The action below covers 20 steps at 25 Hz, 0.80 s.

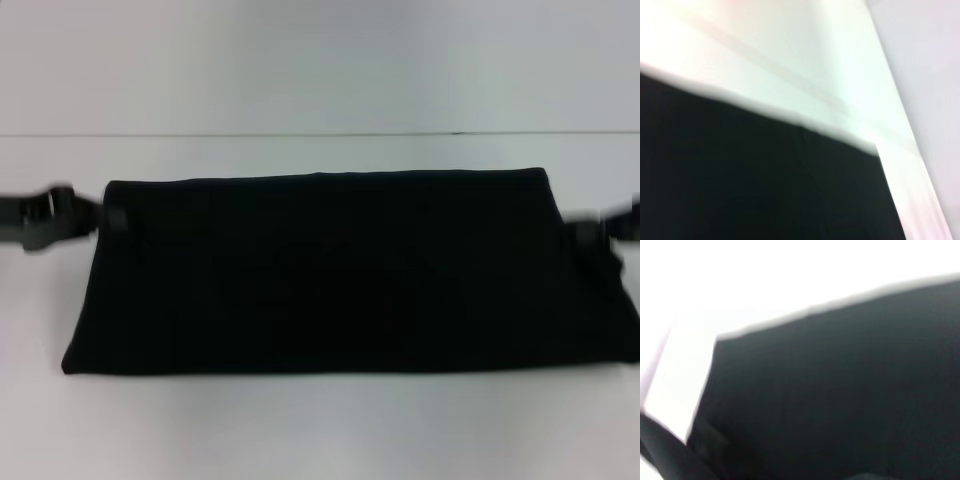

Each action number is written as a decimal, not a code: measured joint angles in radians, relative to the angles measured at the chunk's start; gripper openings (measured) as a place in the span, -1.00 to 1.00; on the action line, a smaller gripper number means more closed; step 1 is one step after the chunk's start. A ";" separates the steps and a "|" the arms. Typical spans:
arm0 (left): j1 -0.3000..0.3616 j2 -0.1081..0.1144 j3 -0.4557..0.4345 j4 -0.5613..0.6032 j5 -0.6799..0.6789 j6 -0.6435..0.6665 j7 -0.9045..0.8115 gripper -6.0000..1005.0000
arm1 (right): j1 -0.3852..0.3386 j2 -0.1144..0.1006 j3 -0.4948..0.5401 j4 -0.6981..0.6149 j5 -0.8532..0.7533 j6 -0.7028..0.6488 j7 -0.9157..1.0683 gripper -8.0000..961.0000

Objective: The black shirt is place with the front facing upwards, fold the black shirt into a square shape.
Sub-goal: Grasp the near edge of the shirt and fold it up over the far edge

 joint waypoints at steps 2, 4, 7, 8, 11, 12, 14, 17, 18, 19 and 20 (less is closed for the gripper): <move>-0.007 -0.013 -0.024 -0.002 -0.007 -0.077 -0.003 -0.92 | 0.001 0.005 0.009 0.027 0.071 0.094 0.002 -0.85; -0.015 -0.030 -0.026 -0.003 -0.019 -0.141 -0.001 -0.92 | 0.008 0.015 0.002 0.059 0.114 0.179 -0.010 -0.85; -0.025 -0.062 -0.021 -0.003 -0.035 -0.237 0.009 -0.92 | 0.031 0.040 -0.003 0.102 0.141 0.305 -0.044 -0.85; -0.031 -0.073 -0.019 -0.003 -0.038 -0.276 0.015 -0.92 | 0.040 0.048 -0.003 0.113 0.144 0.342 -0.054 -0.85; -0.050 -0.092 -0.018 -0.002 -0.039 -0.351 0.025 -0.92 | 0.067 0.069 -0.005 0.129 0.148 0.433 -0.078 -0.85; -0.064 -0.102 -0.017 -0.001 -0.039 -0.392 0.031 -0.91 | 0.075 0.074 -0.005 0.131 0.150 0.455 -0.083 -0.85; -0.074 -0.106 -0.016 -0.001 -0.039 -0.420 0.035 -0.91 | 0.096 0.089 -0.008 0.132 0.163 0.519 -0.099 -0.85; -0.095 -0.116 -0.011 -0.005 -0.039 -0.489 0.043 -0.91 | 0.107 0.095 -0.014 0.137 0.173 0.563 -0.110 -0.85; -0.100 -0.121 -0.008 -0.007 -0.040 -0.511 0.047 -0.91 | 0.112 0.097 -0.020 0.140 0.176 0.584 -0.112 -0.85; -0.106 -0.127 0.001 -0.008 -0.039 -0.535 0.050 -0.91 | 0.117 0.102 -0.027 0.144 0.179 0.607 -0.115 -0.85; -0.111 -0.133 0.011 -0.010 -0.038 -0.559 0.053 -0.91 | 0.121 0.108 -0.037 0.148 0.183 0.632 -0.117 -0.85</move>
